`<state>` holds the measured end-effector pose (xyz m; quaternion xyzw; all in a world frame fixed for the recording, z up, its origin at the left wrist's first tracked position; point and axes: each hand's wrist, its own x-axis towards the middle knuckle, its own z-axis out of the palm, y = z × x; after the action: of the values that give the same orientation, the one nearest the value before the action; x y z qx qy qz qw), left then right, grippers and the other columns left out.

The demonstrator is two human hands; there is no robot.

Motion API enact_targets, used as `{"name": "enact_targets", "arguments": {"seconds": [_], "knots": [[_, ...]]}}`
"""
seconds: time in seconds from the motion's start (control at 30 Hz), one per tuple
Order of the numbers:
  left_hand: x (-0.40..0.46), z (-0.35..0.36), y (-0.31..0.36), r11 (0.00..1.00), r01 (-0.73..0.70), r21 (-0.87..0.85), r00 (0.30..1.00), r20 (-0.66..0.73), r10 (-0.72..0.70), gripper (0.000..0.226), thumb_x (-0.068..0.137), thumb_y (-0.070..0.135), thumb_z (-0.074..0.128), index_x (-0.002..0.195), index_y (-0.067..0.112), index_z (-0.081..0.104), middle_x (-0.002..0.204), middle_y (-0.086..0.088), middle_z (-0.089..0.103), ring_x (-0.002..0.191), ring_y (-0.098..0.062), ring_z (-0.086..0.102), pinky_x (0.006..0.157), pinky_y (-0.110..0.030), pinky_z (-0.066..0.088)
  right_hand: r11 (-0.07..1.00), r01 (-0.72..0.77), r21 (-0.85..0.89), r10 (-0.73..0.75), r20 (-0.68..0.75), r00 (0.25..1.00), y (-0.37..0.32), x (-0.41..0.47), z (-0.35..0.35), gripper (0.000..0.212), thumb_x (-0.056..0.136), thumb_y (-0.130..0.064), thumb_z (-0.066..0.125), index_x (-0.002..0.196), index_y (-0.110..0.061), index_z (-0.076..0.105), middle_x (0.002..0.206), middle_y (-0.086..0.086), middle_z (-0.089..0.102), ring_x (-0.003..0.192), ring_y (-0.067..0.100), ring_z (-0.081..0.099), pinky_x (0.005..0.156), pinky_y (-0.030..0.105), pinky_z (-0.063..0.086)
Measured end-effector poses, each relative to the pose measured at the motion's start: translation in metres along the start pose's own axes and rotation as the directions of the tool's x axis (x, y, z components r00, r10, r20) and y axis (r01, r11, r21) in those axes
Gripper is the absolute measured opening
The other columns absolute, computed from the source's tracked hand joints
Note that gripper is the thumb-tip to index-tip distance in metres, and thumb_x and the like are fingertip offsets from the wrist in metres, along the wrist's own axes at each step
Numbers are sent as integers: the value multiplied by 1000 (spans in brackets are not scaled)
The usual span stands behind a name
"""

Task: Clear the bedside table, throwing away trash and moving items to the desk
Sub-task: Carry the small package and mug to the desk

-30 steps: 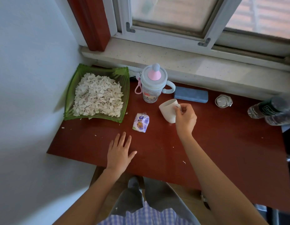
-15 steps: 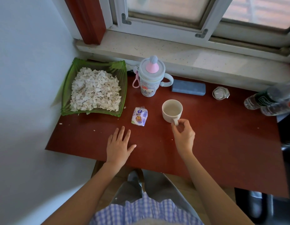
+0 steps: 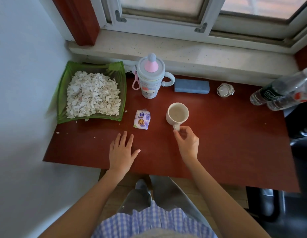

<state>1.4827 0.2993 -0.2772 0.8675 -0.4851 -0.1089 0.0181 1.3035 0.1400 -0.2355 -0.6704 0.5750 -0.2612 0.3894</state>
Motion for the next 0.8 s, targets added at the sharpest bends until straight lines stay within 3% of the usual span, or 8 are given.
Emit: {"name": "enact_targets", "arguments": {"seconds": [0.3, 0.8], "knots": [[-1, -3, 1, 1000, 11, -13, 1000, 8, -11, 66, 85, 55, 54, 138, 17, 46, 147, -12, 43, 136, -34, 38, 103, -50, 40, 1000, -23, -7, 23, 27, 999, -17, 28, 19, 17, 83, -30, 68, 91, -16, 63, 82, -6, 70, 77, 9, 65, 73, 35, 53], [-1, -5, 1, 1000, 11, -5, 999, 39, -10, 66, 87, 56, 51, 141, 19, 42, 149, -11, 40, 138, -33, 35, 105, -49, 37, 998, -55, -9, 56, 42, 998, -23, 40, 19, 18, 83, -31, 68, 93, -18, 64, 84, -8, 70, 78, 6, 65, 76, 36, 54]]}}
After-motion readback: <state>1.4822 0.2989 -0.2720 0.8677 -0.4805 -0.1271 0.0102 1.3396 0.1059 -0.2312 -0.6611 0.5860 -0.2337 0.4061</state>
